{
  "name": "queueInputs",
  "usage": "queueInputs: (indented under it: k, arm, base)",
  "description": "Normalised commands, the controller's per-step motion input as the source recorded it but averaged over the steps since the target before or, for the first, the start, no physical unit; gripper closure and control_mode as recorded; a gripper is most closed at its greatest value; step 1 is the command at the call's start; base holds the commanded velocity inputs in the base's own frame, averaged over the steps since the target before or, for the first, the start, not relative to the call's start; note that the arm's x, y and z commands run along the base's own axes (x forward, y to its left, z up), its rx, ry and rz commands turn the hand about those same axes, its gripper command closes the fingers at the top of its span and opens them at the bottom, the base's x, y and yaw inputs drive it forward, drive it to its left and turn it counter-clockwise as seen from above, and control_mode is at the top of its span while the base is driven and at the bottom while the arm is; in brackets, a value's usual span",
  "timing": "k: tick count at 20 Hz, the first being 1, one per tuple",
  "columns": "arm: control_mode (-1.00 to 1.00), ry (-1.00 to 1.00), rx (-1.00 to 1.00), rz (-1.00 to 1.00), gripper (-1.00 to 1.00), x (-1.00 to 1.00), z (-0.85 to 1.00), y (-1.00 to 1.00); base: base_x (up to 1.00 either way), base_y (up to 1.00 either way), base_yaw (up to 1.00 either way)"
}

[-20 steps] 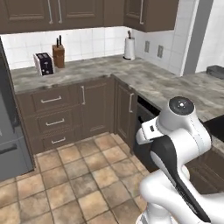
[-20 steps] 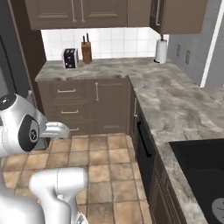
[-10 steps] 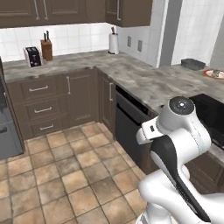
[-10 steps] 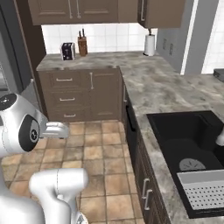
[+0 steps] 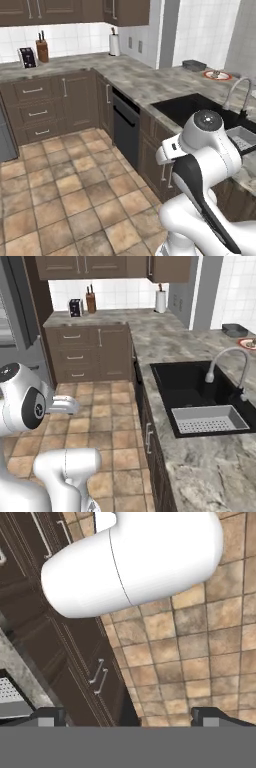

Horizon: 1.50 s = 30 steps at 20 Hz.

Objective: Place two dumplings into each of the tupperware containers and then place the containers in the fridge.

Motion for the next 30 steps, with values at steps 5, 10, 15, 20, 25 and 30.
queueInputs:
  k: [5, 10, 15, 20, 25, 30]
  arm:
    - [1.0, 0.0, 0.0, 0.0, -1.0, 0.0, 0.0, 0.0]
    - [1.0, 0.0, 0.0, 0.0, -1.0, 0.0, 0.0, 0.0]
    - [1.0, 0.0, 0.0, 0.0, -1.0, 0.0, 0.0, 0.0]
    - [1.0, 0.0, 0.0, 0.0, -1.0, 0.0, 0.0, 0.0]
    - [1.0, 0.0, 0.0, 0.0, -1.0, 0.0, 0.0, 0.0]
    - [1.0, 0.0, 0.0, 0.0, -1.0, 0.0, 0.0, 0.0]
  base:
    - [-0.87, -0.51, 0.0]
    - [-0.88, -0.45, 0.0]
    - [-0.9, -0.47, 0.0]
    - [-0.91, -0.51, 0.0]
    - [-0.83, -0.53, 0.0]
    - [-0.47, -0.63, 0.0]
